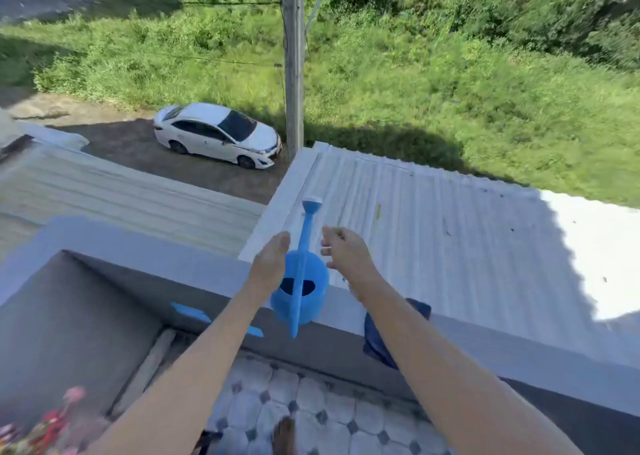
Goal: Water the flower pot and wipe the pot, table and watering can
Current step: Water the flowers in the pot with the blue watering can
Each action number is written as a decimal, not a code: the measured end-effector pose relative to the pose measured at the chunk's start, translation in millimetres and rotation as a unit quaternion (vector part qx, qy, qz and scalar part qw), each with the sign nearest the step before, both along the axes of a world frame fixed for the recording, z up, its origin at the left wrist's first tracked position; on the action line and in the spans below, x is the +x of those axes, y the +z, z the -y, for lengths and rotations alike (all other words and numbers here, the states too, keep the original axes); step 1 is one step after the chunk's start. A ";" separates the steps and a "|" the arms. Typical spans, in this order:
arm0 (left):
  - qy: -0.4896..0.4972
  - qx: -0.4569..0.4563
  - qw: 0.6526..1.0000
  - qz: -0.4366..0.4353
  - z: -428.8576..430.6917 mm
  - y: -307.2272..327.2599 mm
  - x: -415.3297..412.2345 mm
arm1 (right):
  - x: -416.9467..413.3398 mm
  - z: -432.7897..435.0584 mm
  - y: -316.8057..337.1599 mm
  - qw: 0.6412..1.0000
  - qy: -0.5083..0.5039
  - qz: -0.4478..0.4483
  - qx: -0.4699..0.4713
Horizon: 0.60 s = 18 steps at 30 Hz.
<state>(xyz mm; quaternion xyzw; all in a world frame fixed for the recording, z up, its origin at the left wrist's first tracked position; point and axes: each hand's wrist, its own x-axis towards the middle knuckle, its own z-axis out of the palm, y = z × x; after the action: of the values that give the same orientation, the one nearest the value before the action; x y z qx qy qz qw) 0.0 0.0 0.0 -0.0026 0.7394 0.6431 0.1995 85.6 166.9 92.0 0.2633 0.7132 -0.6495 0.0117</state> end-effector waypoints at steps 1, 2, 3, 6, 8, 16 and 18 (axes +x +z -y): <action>0.010 0.033 0.999 0.025 -1.8 -5.0 3.0 | -2.3 6.5 -10.0 1.000 -0.006 0.024 -0.001; 0.006 0.013 0.999 0.037 -2.7 -11.6 2.9 | -7.1 12.7 -19.2 0.999 -0.005 0.048 0.009; -0.006 -0.002 1.000 0.019 -2.3 -18.3 5.2 | -8.3 19.6 -31.0 0.997 0.001 0.072 0.015; -0.025 -0.098 0.994 -0.038 0.1 -34.3 8.5 | -13.1 37.8 -53.0 0.994 -0.017 0.104 -0.009; -0.024 -0.106 0.993 -0.043 1.7 -36.1 2.2 | -15.5 41.9 -54.2 0.993 -0.037 0.100 -0.055; -0.027 -0.048 0.997 -0.053 -1.3 -25.5 7.7 | -18.0 58.9 -39.9 0.973 -0.065 0.102 -0.195; -0.021 -0.050 0.998 -0.041 2.3 -26.1 10.2 | -16.1 62.0 -40.9 0.974 -0.053 0.112 -0.190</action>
<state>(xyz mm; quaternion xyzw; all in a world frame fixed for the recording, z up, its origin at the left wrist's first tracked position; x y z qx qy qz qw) 10.2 -2.3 -26.1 0.0292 0.7781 0.6003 0.1827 69.5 104.9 51.1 0.3648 0.5563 -0.7389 0.1067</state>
